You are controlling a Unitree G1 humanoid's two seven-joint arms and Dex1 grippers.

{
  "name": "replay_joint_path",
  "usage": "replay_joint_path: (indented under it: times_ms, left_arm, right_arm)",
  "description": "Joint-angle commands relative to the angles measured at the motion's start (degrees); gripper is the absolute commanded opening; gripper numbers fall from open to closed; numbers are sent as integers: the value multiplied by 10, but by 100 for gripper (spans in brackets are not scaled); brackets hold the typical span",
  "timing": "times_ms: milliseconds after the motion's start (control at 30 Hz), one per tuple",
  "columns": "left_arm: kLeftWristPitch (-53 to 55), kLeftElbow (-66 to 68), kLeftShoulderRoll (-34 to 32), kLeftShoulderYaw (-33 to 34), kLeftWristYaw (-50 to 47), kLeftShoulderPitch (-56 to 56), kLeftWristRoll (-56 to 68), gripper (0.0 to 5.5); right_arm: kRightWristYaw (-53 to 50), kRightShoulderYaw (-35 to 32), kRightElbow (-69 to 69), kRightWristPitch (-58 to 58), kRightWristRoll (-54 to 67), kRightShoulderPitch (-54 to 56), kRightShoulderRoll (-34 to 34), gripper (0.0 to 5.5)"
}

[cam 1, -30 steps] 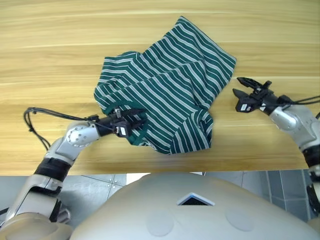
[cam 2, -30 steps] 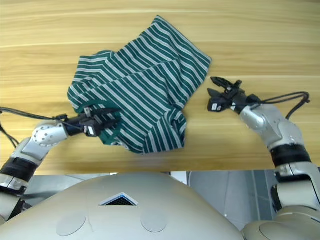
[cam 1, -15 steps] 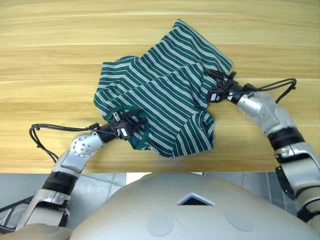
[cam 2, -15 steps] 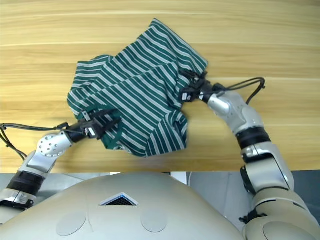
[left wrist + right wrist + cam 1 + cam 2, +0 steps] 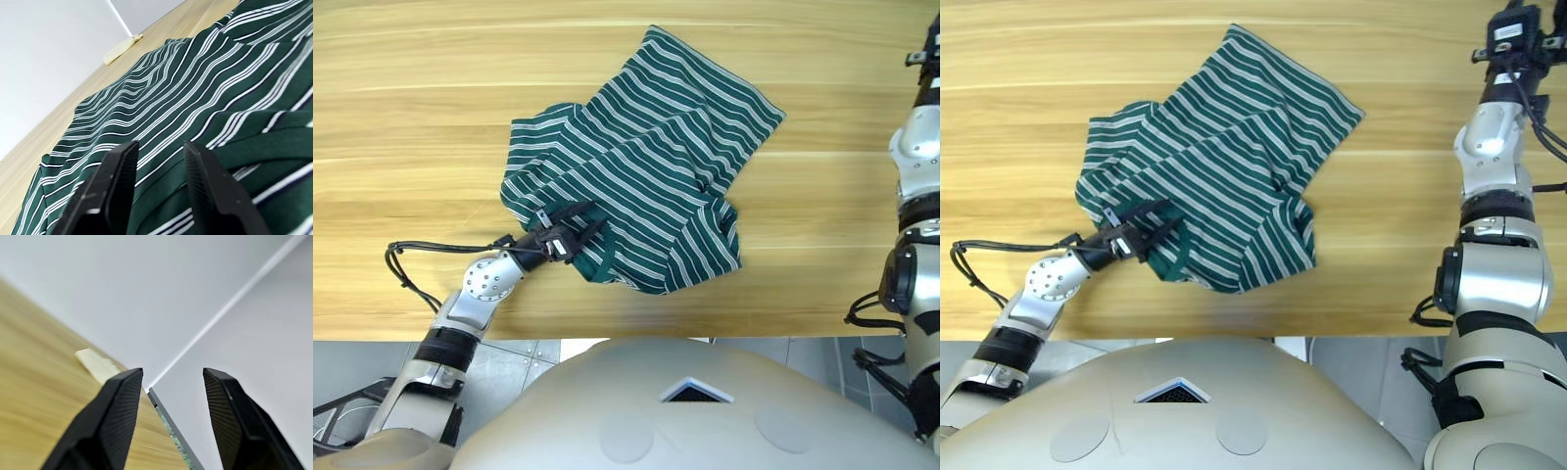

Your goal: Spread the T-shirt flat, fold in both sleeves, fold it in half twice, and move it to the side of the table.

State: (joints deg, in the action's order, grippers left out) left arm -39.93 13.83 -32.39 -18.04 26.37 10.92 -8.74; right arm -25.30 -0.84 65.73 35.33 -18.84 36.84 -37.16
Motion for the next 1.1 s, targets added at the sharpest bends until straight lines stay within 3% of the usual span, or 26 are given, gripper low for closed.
replay_joint_path:
  times_ms: [33,133,300,533,733,1100]
  left_arm:
    - [25,39,2,-12,2,15,-34,169]
    - [-1,-5,1,10,4,19,16,169]
    - [-43,-98,-42,63,40,50,139,169]
    - [-27,-125,-3,124,4,0,150,169]
    - [25,-89,66,26,-22,-120,-91,169]
    - [-15,126,131,-156,-17,-251,-264,169]
  right_arm:
    - [-7,16,-7,5,-10,-11,20,228]
    - [3,61,-90,17,-53,-45,39,228]
    - [120,159,-295,5,-125,-127,54,228]
    - [249,249,-158,-43,-182,-93,73,228]
    - [238,232,-88,-59,-170,-59,60,228]
    - [238,253,-28,-75,-171,-28,97,228]
